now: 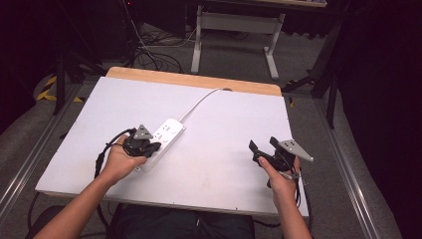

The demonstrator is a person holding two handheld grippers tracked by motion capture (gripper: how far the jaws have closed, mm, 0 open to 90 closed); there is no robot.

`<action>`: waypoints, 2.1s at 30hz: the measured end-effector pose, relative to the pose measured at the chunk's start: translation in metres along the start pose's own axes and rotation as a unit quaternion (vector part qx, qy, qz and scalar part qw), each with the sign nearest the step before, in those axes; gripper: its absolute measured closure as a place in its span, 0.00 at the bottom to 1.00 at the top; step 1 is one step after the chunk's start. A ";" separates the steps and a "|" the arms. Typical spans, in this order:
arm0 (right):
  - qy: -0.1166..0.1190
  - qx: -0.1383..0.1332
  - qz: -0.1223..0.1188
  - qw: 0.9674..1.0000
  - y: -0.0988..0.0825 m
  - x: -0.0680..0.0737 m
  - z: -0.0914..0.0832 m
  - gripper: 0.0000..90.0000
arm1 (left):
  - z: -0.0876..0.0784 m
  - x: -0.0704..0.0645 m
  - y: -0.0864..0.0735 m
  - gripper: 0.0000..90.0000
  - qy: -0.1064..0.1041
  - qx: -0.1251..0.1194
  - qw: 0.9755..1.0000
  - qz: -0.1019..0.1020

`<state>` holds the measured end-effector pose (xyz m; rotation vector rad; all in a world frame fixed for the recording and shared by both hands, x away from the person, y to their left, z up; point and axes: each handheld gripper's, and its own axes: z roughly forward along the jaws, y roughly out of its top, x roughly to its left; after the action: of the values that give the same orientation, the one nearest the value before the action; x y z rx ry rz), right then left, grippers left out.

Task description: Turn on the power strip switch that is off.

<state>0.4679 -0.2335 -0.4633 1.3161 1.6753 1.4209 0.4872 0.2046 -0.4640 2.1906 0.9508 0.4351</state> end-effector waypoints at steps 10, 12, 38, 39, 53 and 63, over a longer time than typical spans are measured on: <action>0.001 0.000 0.000 1.000 0.000 0.000 0.000 0.16 | 0.000 0.000 0.000 1.00 -0.002 -0.002 1.000 -0.003; 0.001 -0.001 -0.001 1.000 0.000 0.000 0.000 0.16 | 0.000 0.000 0.000 1.00 -0.001 -0.001 1.000 -0.002; -0.002 -0.002 -0.001 1.000 0.000 0.002 -0.002 0.17 | 0.000 -0.001 0.000 1.00 0.001 -0.001 1.000 -0.003; -0.001 -0.002 -0.002 1.000 0.000 0.002 -0.002 0.17 | 0.000 0.000 0.000 1.00 0.000 -0.001 1.000 -0.004; -0.001 0.004 -0.003 1.000 0.000 0.002 -0.001 0.17 | 0.000 -0.001 0.002 1.00 0.005 0.003 1.000 0.008; -0.001 0.004 -0.004 1.000 0.000 0.002 0.000 0.17 | 0.001 -0.005 0.003 1.00 0.018 -0.001 1.000 0.024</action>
<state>0.4670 -0.2314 -0.4632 1.3133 1.6849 1.4086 0.4853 0.1988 -0.4624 2.2147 0.9177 0.4987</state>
